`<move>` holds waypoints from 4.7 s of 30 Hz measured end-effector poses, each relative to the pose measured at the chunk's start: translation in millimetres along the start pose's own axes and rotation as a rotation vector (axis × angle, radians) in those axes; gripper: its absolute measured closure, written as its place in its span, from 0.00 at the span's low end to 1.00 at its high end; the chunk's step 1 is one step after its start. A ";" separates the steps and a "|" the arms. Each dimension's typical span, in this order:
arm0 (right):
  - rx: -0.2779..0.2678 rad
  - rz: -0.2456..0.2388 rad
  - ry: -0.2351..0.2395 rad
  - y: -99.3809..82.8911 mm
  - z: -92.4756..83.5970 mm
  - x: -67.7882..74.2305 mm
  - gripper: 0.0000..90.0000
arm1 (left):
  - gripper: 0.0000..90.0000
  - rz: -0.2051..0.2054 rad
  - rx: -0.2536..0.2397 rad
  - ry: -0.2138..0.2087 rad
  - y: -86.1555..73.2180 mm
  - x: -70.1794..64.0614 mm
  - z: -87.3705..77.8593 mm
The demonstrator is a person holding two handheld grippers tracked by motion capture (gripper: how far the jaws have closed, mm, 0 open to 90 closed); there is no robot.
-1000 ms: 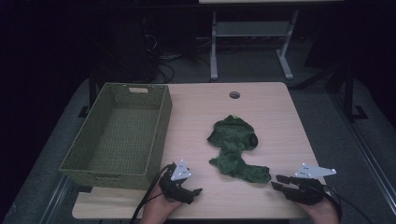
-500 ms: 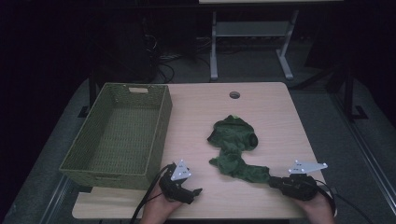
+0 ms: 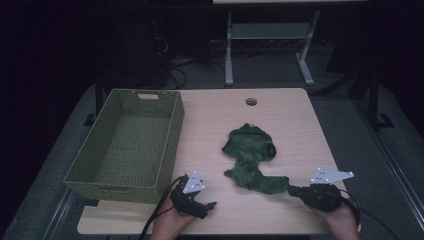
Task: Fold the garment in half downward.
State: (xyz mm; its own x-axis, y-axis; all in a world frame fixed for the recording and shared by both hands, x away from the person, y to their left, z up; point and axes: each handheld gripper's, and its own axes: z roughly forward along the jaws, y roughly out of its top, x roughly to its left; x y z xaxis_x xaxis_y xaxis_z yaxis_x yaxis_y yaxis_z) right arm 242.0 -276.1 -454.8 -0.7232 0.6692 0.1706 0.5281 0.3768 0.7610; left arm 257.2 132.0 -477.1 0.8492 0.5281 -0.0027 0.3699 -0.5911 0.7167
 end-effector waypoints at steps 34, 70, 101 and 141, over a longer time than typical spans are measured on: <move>-0.097 -0.229 0.123 82.6 32.4 21.1 0.98 | 0.15 0.001 -0.005 0.002 0.4 0.0 0.7; 0.114 -0.094 0.121 91.0 123.2 6.3 1.00 | 0.14 0.002 -0.003 -0.001 0.3 -0.1 0.8; -0.039 -0.098 -0.055 109.1 61.7 -16.9 0.72 | 0.18 0.061 0.013 -0.053 50.1 17.7 -1.2; 0.050 0.079 -0.145 139.2 99.3 -101.6 0.63 | 0.62 -0.008 -0.015 -0.032 157.2 134.4 86.3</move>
State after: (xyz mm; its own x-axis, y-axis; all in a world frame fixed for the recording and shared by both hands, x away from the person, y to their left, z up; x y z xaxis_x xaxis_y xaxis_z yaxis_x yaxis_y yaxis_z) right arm 433.2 -228.0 -428.3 -0.6088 0.7819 0.1340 0.6048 0.3482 0.7162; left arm 462.0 57.3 -425.0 0.8582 0.5124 -0.0305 0.3709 -0.5780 0.7268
